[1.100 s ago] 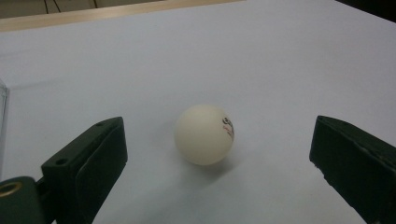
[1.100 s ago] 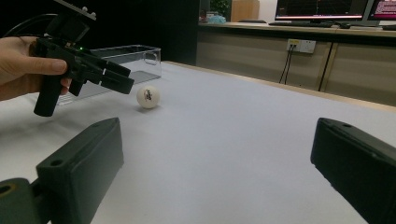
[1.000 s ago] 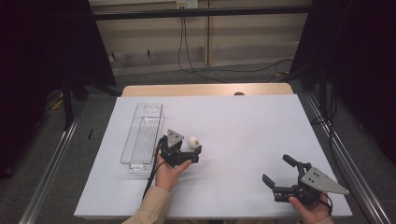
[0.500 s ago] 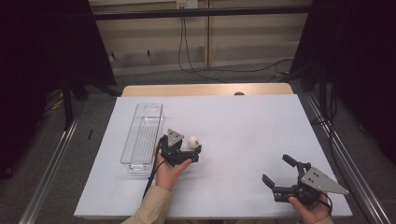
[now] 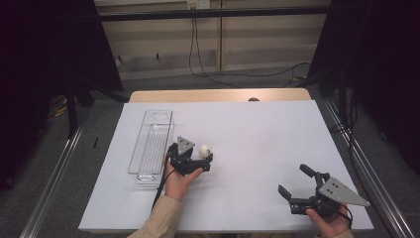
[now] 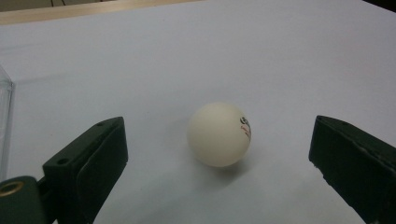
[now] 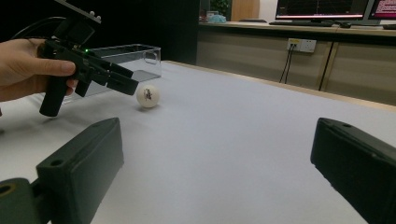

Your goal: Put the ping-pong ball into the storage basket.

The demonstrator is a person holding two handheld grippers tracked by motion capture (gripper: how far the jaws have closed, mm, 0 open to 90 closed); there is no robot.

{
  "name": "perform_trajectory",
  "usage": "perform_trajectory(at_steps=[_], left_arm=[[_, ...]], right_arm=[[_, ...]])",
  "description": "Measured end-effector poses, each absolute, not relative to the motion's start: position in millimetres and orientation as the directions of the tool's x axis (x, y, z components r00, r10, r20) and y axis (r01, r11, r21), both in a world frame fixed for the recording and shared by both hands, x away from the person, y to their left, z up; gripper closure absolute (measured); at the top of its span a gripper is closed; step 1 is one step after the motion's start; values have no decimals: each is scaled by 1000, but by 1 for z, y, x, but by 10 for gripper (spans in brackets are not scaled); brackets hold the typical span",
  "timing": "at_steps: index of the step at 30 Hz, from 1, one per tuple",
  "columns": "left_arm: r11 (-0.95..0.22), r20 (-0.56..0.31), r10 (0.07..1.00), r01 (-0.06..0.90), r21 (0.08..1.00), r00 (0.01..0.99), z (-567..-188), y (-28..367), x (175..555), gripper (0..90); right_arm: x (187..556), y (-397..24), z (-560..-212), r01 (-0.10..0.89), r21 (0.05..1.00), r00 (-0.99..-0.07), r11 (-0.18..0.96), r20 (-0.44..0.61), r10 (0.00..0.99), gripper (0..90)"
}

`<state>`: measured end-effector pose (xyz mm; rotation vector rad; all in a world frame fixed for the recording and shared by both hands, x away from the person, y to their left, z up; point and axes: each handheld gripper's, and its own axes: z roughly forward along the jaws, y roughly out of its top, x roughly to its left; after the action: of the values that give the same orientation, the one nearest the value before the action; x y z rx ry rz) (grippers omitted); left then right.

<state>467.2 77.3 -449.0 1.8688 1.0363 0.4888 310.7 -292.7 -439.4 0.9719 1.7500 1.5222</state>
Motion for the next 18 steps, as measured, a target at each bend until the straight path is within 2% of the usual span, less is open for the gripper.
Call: perform_trajectory(at_steps=[18], left_arm=[[-252, -75, 826, 485, 838, 559, -447, 69, 476, 47]], right_arm=[[310, -293, -439, 134, 989, -537, 57, 24, 843, 19]])
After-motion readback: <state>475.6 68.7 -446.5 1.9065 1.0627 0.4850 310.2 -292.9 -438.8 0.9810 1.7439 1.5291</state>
